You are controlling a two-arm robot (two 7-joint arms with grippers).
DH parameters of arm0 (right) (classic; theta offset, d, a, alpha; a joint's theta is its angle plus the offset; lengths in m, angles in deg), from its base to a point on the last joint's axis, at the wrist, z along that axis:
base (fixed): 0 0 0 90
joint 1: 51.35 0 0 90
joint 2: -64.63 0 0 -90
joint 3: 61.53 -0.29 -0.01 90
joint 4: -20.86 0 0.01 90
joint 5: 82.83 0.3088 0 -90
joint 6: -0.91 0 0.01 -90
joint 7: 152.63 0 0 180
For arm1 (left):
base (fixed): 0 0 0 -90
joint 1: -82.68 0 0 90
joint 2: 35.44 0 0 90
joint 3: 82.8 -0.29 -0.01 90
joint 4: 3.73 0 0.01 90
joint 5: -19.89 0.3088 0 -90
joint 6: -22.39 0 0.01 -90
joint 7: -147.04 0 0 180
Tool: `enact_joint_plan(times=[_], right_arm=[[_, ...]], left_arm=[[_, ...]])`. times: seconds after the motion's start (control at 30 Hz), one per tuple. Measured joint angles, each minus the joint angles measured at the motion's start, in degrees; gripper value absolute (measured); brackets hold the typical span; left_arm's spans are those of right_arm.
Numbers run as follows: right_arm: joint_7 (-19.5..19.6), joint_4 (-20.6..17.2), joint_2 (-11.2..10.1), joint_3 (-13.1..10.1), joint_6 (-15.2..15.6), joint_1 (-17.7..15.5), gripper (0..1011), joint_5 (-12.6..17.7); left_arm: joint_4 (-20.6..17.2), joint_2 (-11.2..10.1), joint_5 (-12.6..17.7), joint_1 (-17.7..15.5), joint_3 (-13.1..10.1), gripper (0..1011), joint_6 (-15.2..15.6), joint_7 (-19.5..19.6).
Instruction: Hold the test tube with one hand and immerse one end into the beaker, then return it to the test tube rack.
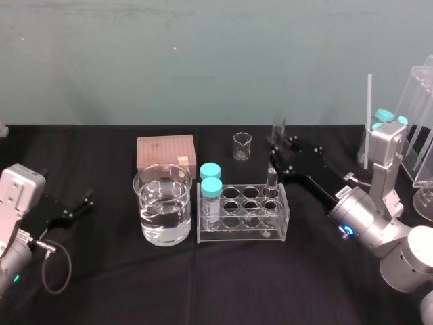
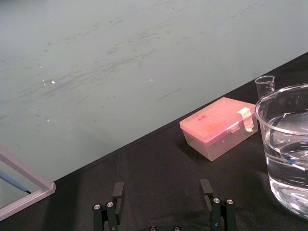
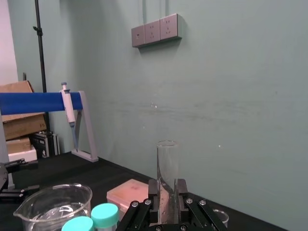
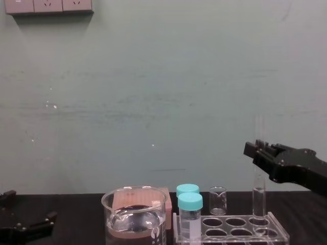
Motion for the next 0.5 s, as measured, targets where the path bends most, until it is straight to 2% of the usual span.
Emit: enact_joint_plan(times=[0.5], right_arm=[[-0.30,1.84,0.43,-0.15,-0.39,0.17,227,-0.32]], left_arm=[[0.00,0.00,0.00,0.00,0.00,1000,0.00,0.00]])
